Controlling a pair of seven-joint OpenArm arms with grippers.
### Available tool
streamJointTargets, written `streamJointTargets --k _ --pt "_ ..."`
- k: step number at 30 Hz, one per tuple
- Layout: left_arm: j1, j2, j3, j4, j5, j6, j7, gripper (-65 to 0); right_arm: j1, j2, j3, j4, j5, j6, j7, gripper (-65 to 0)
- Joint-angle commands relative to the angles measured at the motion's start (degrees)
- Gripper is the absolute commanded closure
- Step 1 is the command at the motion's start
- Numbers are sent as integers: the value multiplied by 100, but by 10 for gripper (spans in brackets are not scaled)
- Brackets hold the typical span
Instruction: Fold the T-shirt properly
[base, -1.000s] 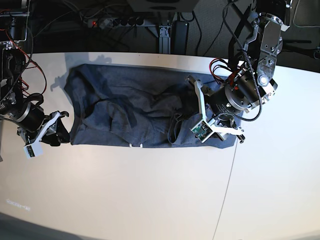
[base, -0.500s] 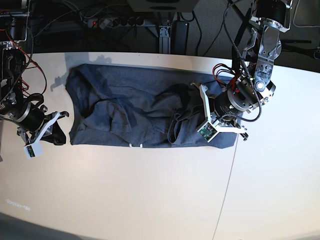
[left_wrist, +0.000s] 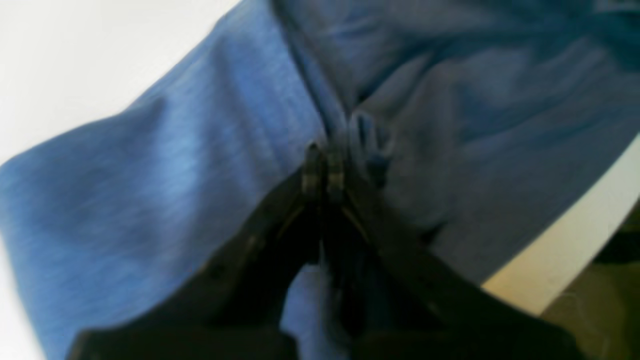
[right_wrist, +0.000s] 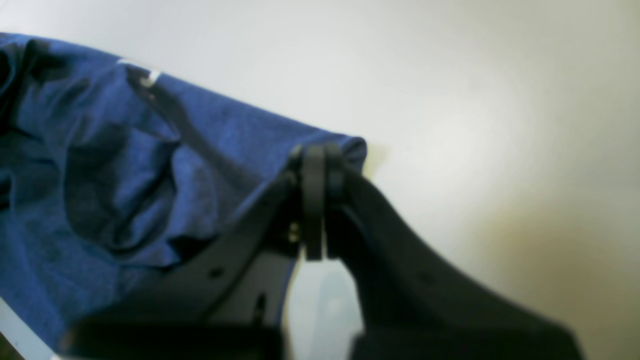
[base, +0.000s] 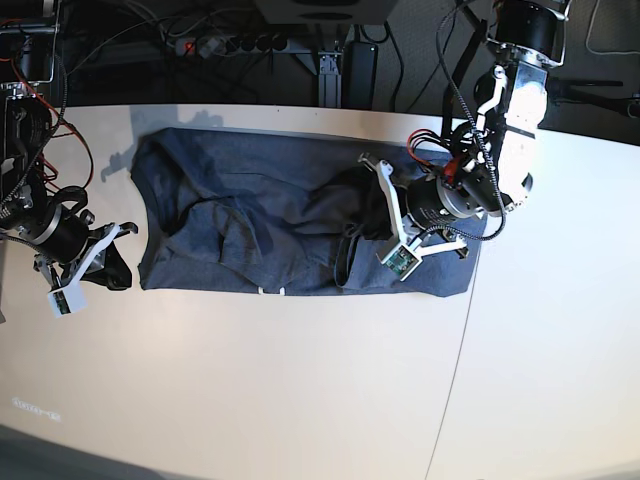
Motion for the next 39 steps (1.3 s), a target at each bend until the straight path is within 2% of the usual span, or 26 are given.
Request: streamJointTargets --k 1,8,16,19,24,31,35,39 --pt "-44 94 -11 103 -63 -63 -175 0 96 109 63 81 50 407 146 0" --pt "-33 584 -11 94 111 -66 -201 0 96 109 63 81 50 407 144 0" --pt "-35 616 -7 -542 376 -66 -597 0 96 109 63 81 92 404 149 0" --pt "-37 616 -7 -662 461 -63 -634 0 98 109 63 81 313 407 205 0" --pt "-190 616 -7 -616 -28 -68 -450 0 109 74 63 247 787 472 142 0" --pt "-205 616 -7 -616 -92 -195 -332 0 109 -354 -4 695 1440 472 -136 0" --pt "-201 614 -7 -616 -90 -195 -343 0 109 -564 -195 726 1290 472 -138 0" --pt "-175 614 -7 -616 -92 -195 -345 0 109 -651 -702 717 557 468 -107 0"
